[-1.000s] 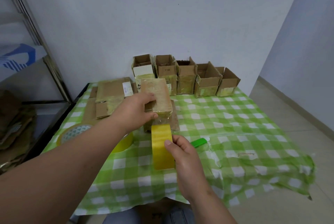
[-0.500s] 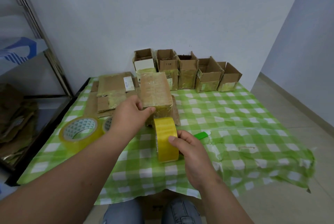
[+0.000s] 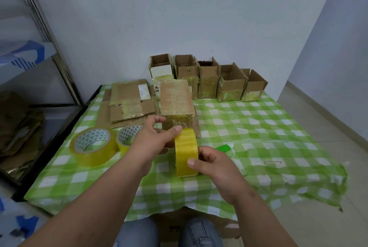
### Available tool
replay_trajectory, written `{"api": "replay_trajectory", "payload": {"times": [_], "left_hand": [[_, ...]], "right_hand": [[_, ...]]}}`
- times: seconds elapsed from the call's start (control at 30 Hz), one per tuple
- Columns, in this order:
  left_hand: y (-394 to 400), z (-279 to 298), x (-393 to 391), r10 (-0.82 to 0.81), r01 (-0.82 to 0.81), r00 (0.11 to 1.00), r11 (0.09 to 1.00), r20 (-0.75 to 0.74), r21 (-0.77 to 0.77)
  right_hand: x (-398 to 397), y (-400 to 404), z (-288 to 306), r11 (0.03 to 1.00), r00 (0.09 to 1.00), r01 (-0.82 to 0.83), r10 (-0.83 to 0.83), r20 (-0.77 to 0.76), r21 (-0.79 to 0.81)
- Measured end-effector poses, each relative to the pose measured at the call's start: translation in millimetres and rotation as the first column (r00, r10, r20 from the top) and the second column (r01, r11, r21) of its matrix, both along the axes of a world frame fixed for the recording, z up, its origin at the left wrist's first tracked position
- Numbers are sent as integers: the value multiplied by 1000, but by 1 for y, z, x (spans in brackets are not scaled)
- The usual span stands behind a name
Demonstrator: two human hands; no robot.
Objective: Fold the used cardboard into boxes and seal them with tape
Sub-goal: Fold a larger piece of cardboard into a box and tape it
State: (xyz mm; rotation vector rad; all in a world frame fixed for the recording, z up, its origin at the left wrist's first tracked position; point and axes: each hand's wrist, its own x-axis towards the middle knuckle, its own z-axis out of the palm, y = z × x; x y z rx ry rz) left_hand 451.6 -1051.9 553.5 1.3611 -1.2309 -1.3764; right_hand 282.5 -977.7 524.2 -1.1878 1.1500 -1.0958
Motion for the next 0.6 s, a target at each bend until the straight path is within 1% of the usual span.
{"api": "replay_trajectory", "payload": {"times": [0.07, 0.1, 0.13, 0.17, 0.2, 0.23, 0.27, 0.3, 0.33, 0.37, 0.43, 0.5, 0.6], "left_hand": [[-1, -1, -1, 12, -7, 997, 998, -79, 65], [-1, -1, -1, 18, -8, 994, 996, -105, 94], [-2, -1, -1, 20, -5, 992, 993, -128, 116], [-1, -2, -1, 20, 0, 989, 991, -147, 137], [-1, -2, -2, 15, 10, 986, 988, -165, 154], [0, -2, -2, 12, 18, 984, 986, -180, 163], [1, -2, -3, 9, 24, 981, 986, -193, 166], [2, -2, -4, 8, 26, 980, 986, -200, 165], [2, -2, -4, 10, 24, 979, 986, -202, 163], [2, -2, -5, 10, 22, 980, 987, -198, 161], [3, -3, -5, 18, 11, 983, 988, -181, 156], [3, -5, -3, 28, -3, 986, 988, -165, 152], [3, -7, -3, 25, -1, 987, 989, -160, 150]], "right_hand": [[-7, 1, 3, 1000, 1000, -20, 20, 23, -5], [-11, 0, 4, 1000, 999, 15, -14, 30, -4], [-15, -2, 4, 997, 997, 79, -79, 6, 2], [-19, -5, 2, 988, 985, 157, -157, -75, 2], [-23, -9, -1, 971, 941, 236, -235, -244, -25], [-28, -13, -7, 956, 830, 283, -287, -478, -83], [-32, -16, -13, 952, 668, 274, -288, -686, -133], [-34, -18, -17, 960, 505, 241, -248, -826, -141], [-35, -19, -20, 967, 384, 223, -204, -900, -125], [-35, -19, -22, 970, 313, 218, -176, -934, -109], [-35, -21, -22, 972, 243, 207, -164, -956, -114], [-36, -24, -19, 974, 192, 196, -155, -969, -117], [-37, -25, -12, 964, 171, 232, -172, -970, -130]]}}
